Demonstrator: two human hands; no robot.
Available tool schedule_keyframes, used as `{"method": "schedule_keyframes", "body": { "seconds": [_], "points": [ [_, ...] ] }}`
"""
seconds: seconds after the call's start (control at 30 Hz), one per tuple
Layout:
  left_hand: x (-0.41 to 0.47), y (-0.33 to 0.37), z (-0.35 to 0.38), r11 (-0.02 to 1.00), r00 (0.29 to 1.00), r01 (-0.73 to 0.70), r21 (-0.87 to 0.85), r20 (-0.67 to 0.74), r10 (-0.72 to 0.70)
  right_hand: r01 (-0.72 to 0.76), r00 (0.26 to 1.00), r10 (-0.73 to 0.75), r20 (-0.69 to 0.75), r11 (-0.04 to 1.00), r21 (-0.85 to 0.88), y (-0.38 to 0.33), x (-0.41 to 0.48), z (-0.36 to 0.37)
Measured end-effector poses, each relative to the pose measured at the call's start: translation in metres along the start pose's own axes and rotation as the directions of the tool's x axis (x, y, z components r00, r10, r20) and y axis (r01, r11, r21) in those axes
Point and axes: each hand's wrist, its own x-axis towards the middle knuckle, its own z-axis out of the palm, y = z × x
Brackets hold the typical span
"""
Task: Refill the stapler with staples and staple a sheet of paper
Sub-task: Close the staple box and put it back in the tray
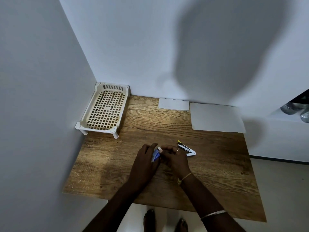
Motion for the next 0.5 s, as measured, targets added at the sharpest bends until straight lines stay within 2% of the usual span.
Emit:
{"method": "schedule_keyframes", "body": {
  "seconds": [0.2,0.5],
  "points": [
    [-0.0002,-0.0008,0.0009,1.0,1.0,0.021,0.0,-0.001,-0.021,-0.028,1.0,0.028,0.004,1.0,-0.009,0.0023,0.0019,0.0002],
    [0.0009,-0.0007,-0.0004,0.999,0.999,0.047,-0.016,-0.004,-0.047,0.116,0.992,-0.103,0.076,0.973,-0.199,0.0044,-0.001,-0.0029]
  ]
}}
